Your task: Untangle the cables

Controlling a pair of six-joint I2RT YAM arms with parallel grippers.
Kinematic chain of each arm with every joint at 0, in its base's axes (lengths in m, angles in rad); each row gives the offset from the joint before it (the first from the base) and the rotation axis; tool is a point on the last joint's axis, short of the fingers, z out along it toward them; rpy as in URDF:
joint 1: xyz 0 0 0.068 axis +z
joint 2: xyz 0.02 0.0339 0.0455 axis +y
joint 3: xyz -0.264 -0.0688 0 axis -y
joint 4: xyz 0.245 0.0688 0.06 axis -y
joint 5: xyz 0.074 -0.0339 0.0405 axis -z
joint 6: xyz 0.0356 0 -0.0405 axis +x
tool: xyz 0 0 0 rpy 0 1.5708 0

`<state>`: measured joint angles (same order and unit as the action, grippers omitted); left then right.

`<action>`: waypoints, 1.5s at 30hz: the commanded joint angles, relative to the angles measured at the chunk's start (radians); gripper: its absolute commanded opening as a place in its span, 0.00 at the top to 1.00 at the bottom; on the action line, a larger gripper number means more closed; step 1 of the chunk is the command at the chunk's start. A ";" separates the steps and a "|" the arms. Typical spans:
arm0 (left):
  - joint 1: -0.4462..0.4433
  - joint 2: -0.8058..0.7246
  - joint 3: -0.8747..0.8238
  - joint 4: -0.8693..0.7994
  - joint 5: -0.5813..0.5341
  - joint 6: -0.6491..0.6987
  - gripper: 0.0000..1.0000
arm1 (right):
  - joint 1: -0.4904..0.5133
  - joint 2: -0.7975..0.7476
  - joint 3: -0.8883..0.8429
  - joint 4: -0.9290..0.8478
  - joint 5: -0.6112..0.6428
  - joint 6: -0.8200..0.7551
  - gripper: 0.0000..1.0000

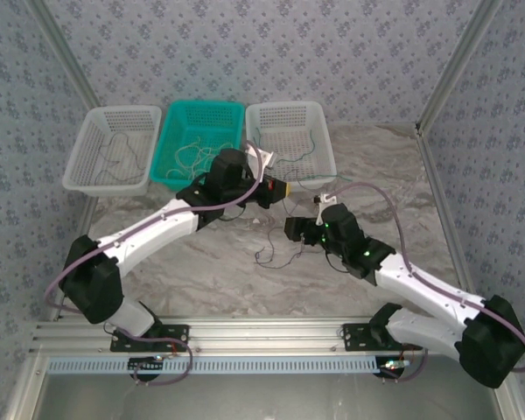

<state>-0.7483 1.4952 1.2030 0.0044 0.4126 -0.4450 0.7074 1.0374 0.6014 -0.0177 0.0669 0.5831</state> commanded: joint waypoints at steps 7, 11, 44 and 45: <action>-0.002 -0.183 0.206 -0.055 -0.008 0.013 1.00 | 0.004 0.080 -0.097 0.134 0.071 -0.019 0.59; -0.001 -0.214 0.333 -0.133 -0.053 0.067 1.00 | 0.002 0.109 -0.144 0.138 0.105 -0.019 0.54; 0.750 0.265 1.524 -0.595 -0.173 0.168 1.00 | 0.001 -0.304 -0.122 -0.189 0.208 0.011 0.25; 0.785 0.275 1.520 -0.581 -0.156 0.148 1.00 | 0.000 -0.319 -0.124 -0.196 0.214 0.012 0.24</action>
<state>-0.0322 1.7535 2.7090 -0.6136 0.2390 -0.2367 0.7074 0.7570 0.4534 -0.1387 0.2317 0.5873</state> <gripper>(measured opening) 0.062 0.756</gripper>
